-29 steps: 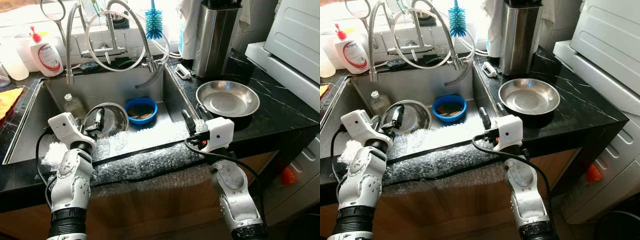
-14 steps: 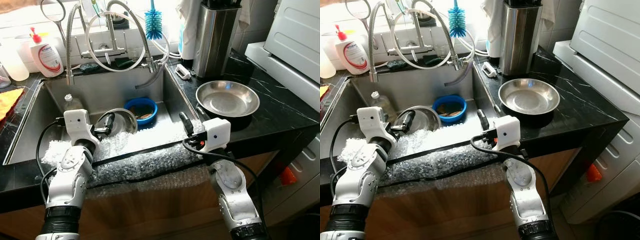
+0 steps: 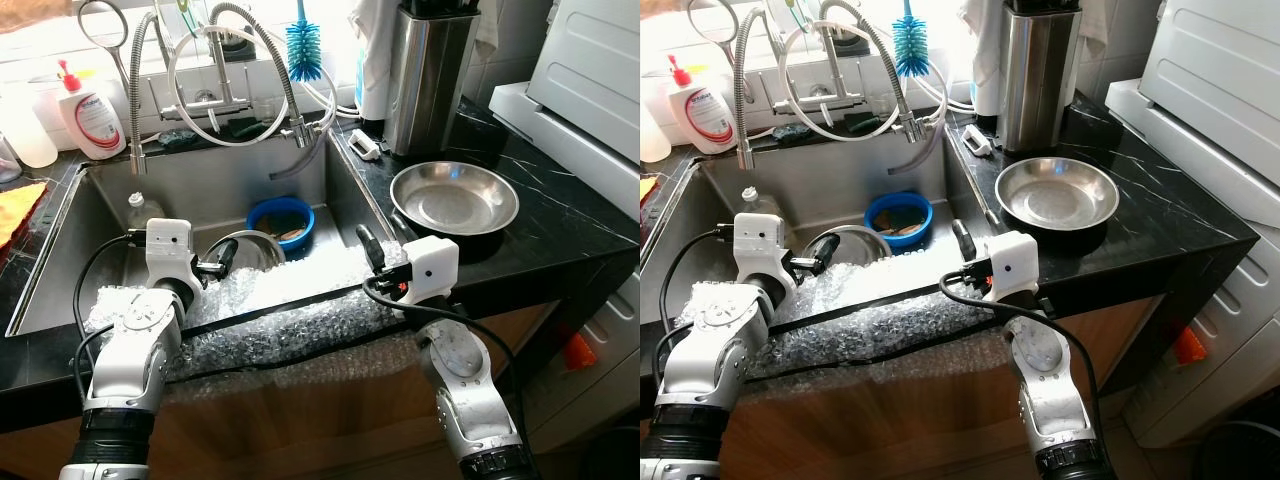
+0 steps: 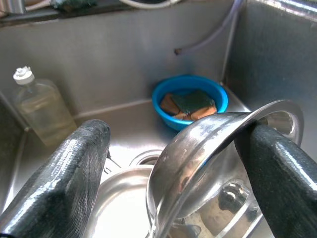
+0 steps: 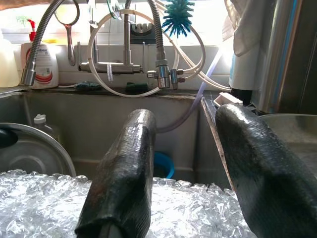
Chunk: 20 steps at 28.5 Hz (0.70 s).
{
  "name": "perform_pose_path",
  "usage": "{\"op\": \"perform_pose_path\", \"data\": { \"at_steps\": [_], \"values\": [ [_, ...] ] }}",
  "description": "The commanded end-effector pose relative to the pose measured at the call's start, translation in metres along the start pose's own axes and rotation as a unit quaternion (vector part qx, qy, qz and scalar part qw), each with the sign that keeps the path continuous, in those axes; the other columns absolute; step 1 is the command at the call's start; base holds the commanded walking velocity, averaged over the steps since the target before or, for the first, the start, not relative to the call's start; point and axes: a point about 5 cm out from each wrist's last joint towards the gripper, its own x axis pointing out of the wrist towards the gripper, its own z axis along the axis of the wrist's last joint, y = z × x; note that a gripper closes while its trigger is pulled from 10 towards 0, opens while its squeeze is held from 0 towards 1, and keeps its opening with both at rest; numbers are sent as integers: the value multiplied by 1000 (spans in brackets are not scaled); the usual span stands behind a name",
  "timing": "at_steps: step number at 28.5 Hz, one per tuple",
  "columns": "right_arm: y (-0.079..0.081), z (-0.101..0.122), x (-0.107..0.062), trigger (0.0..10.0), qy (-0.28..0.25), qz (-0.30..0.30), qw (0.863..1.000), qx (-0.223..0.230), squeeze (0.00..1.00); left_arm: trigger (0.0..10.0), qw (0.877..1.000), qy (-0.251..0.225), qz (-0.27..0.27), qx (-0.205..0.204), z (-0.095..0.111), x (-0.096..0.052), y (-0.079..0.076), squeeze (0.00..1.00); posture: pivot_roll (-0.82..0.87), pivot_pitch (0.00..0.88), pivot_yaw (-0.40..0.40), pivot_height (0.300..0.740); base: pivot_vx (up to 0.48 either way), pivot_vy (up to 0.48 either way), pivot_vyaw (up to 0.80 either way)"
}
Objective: Kitchen organization
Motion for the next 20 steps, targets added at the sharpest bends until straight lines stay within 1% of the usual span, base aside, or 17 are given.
{"op": "perform_pose_path", "data": {
  "at_steps": [1, 4, 6, 7, 9, 12, 15, 17, 18, 19, 20],
  "values": [
    [4, 0, 3, 10000, 3, 10, 1000, 4, 0, 10000, 994, 105, -24, 4, -40, -3, -11, 0, -68, 0, 59, 740, 0, 0, 0],
    [5, 0, 3, 10000, 4, 13, 1000, 4, 0, 10000, 992, 123, -31, 14, -43, -5, -12, 0, -68, 0, 61, 740, 0, 0, 0],
    [5, -1, 3, 10000, 5, 15, 1000, 4, 0, 10000, 989, 139, -37, 29, -46, -6, -13, 0, -67, 0, 60, 740, 0, 0, 0],
    [6, 0, 3, 10000, 5, 17, 1000, 4, 0, 10000, 987, 145, -41, 50, -46, -7, -13, 0, -67, 0, 60, 740, 0, 0, 0],
    [6, 0, 3, 10000, 5, 18, 1000, 3, 0, 10000, 987, 143, -43, 55, -45, -7, -13, 0, -66, 0, 59, 740, 0, 0, 0],
    [7, 0, 4, 10000, 5, 21, 1000, 3, 0, 10000, 988, 131, -42, 67, -36, -6, -12, 0, -63, 0, 59, 740, 0, 0, 0],
    [8, -1, 4, 10000, 5, 23, 1000, 3, 0, 10000, 986, 127, -43, 94, -28, -4, -9, 0, -63, 0, 59, 740, 0, 0, 0],
    [8, -1, 4, 10000, 5, 24, 1000, 3, 0, 10000, 983, 115, -46, 133, -19, -1, -5, 0, -62, 0, 62, 740, 0, 0, 0],
    [8, -1, 4, 10000, 5, 24, 1000, 3, 0, 10000, 982, 109, -50, 145, -14, 1, -4, 0, -61, 0, 61, 740, 0, 0, 0],
    [8, -1, 4, 10000, 5, 24, 1000, 3, 0, 10000, 982, 109, -50, 145, -14, 1, -4, 0, -61, 0, 61, 740, 0, 0, 0],
    [8, -1, 4, 10000, 5, 24, 1000, 4, 0, 10000, 980, 108, -52, 156, -12, 3, -2, 0, -59, 0, 61, 740, 0, 0, 0]
  ]
}}
